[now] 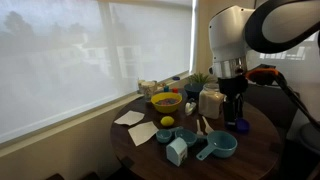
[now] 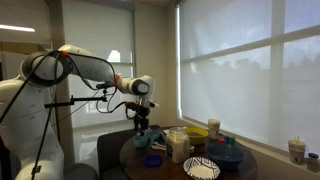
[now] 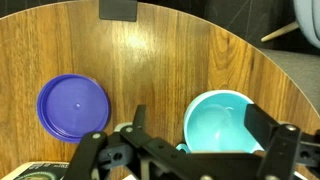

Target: Flip the lid over on the table

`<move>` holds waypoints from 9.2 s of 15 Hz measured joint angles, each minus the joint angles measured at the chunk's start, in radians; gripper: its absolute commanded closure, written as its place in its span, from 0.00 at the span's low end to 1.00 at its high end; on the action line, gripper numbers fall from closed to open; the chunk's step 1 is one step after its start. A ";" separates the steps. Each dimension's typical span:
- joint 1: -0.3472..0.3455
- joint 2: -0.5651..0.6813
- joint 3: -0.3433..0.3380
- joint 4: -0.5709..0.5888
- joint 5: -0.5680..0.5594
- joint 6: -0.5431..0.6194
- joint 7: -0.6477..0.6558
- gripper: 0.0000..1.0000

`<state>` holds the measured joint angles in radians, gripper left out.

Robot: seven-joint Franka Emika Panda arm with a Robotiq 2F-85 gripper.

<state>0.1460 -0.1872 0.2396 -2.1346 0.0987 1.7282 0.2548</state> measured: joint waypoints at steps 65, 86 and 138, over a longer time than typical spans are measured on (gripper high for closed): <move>-0.097 -0.096 -0.308 -0.224 0.241 0.124 -0.415 0.99; -0.298 -0.158 -0.677 -0.431 0.742 -0.262 -1.395 0.97; -0.590 0.235 -0.703 -0.478 1.025 -0.453 -1.661 0.64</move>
<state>-0.4440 0.0473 -0.4632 -2.6123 1.1240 1.2753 -1.4061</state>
